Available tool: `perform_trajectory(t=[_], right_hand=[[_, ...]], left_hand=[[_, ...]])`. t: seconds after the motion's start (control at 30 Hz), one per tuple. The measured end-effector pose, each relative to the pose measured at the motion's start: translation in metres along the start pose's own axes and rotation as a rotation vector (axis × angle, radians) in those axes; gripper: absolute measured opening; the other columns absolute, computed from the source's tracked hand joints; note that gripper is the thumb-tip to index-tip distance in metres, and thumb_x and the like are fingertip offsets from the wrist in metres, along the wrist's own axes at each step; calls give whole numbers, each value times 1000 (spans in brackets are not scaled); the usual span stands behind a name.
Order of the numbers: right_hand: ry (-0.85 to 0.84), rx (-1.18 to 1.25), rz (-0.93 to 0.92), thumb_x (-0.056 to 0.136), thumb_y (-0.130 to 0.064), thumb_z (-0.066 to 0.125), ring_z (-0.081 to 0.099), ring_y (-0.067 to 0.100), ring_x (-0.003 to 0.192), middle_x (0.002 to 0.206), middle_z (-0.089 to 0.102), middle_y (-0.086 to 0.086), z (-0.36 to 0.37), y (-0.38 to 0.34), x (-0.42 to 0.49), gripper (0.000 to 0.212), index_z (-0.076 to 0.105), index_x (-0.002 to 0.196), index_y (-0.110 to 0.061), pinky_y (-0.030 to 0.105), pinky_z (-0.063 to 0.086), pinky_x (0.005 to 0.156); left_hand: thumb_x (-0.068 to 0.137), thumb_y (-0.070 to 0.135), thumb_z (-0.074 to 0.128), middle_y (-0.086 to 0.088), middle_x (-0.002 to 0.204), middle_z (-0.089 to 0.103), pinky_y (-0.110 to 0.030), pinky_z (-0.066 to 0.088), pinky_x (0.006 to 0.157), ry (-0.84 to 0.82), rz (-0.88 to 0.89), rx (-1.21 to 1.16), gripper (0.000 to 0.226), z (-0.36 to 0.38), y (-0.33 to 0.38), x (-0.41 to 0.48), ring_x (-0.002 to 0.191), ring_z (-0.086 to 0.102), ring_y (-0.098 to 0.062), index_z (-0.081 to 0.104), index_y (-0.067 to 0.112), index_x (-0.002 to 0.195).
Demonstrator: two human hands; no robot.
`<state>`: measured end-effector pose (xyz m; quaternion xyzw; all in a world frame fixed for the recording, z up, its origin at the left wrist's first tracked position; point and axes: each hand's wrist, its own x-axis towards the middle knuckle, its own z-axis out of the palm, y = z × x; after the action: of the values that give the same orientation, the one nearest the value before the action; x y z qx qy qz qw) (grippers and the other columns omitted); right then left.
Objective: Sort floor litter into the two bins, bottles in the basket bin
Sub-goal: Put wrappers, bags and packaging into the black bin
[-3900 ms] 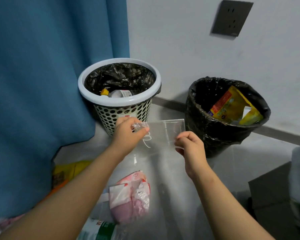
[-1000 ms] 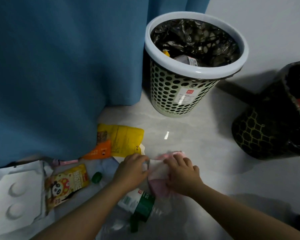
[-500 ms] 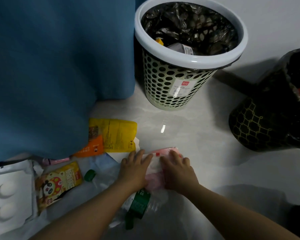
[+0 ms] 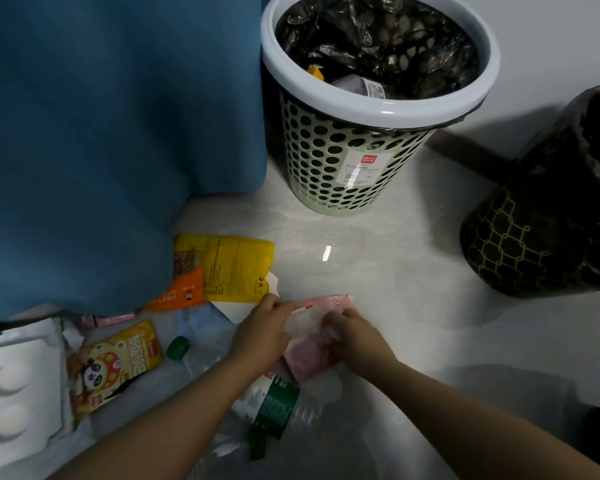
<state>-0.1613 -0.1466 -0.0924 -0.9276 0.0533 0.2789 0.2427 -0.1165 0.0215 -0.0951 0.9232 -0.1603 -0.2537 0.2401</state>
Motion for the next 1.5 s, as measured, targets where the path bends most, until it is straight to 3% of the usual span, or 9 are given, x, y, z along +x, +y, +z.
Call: perform_trajectory(t=[0.3,0.53,0.7,0.87,1.0,1.13,1.33,1.4,1.5], right_hand=[[229,120,94,97,-22,40,58,29,106,123,58,6,-8,-3,3,30,53,124,-21,31,44,82],[241,357,98,99,-34,37,62,32,98,110,65,10,-33,-8,-2,31,51,125,-21,43,53,82],[224,867,86,98,-28,43,65,12,71,88,66,2,-57,-17,-17,15,55,91,-27,24,52,56],[232,962,75,98,-22,45,66,5,66,83,67,-2,-64,-13,-30,17,58,86,-23,15,49,52],[304,856,35,94,-15,53,62,11,69,75,65,-5,-65,-10,-37,20,57,77,-26,25,53,63],[376,746,25,86,-9,61,52,11,67,69,55,-7,-69,-6,-41,19,53,73,-21,26,46,64],[540,960,-17,70,-18,80,62,14,96,109,59,2,-92,-9,-54,39,54,95,-32,33,55,83],[558,1061,-13,75,-34,75,60,18,105,121,54,5,-103,-8,-61,35,51,101,-38,39,54,89],[516,1243,9,90,-27,58,62,20,103,123,52,1,-127,-9,-71,31,44,114,-40,40,57,83]], left_hand=[[95,20,49,-1,131,51,-29,47,85,226,-73,-46,35,-18,-19,-17,114,53,-17,50,21,130],[92,23,53,0,132,48,-25,40,90,200,-51,-92,38,-16,-6,-16,120,45,-17,49,20,130],[92,31,54,-2,134,48,-39,47,96,122,-271,-651,42,-24,18,1,116,50,-21,44,20,132],[94,50,33,-4,126,55,-42,48,89,-97,-321,-1405,41,-50,53,4,112,57,-26,44,28,127],[86,30,59,-7,127,57,-43,54,84,-84,-217,-1241,49,-58,73,8,107,62,-29,42,31,132],[86,7,60,-10,121,60,-50,53,89,3,-213,-1114,49,-60,85,10,102,63,-31,47,28,129],[87,-8,53,-1,91,63,-37,53,75,113,-109,-1120,40,-78,112,7,83,63,-21,53,26,108],[86,-9,53,0,90,63,-35,53,75,103,-74,-1133,40,-88,126,6,83,62,-20,53,27,103],[83,-13,52,0,88,65,-30,55,69,89,-2,-1121,42,-105,149,6,80,63,-18,58,23,105]])
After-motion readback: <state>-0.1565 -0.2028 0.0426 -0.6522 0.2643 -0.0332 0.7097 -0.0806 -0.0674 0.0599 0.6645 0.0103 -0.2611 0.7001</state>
